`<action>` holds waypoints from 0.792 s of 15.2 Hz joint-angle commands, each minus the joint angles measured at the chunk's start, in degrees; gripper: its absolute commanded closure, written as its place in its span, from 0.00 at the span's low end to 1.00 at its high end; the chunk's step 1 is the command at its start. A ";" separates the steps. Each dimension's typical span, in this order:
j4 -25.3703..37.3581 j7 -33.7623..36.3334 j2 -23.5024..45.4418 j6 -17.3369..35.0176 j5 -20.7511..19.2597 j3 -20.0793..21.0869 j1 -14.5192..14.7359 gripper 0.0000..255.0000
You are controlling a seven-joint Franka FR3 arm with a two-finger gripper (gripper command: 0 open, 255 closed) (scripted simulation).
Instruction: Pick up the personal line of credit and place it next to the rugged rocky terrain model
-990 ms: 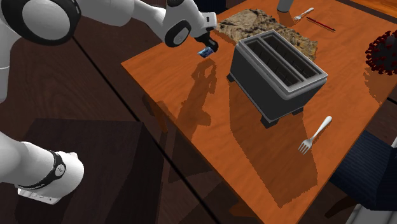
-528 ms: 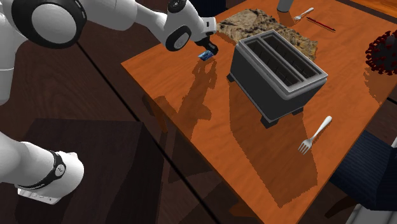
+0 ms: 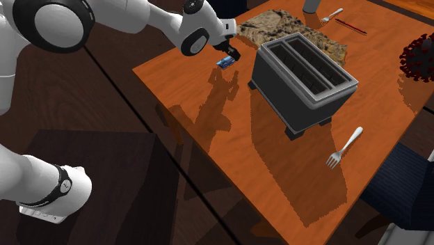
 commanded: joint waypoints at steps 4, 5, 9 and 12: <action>-7.24 -0.06 -6.92 0.21 -0.39 -1.30 1.90 0.00; -8.96 0.02 -8.67 0.15 -0.57 -1.74 2.47 0.00; -8.96 0.02 -8.68 0.15 -0.58 -1.74 2.46 0.00; -8.96 0.02 -8.68 0.15 -0.58 -1.74 2.46 0.00</action>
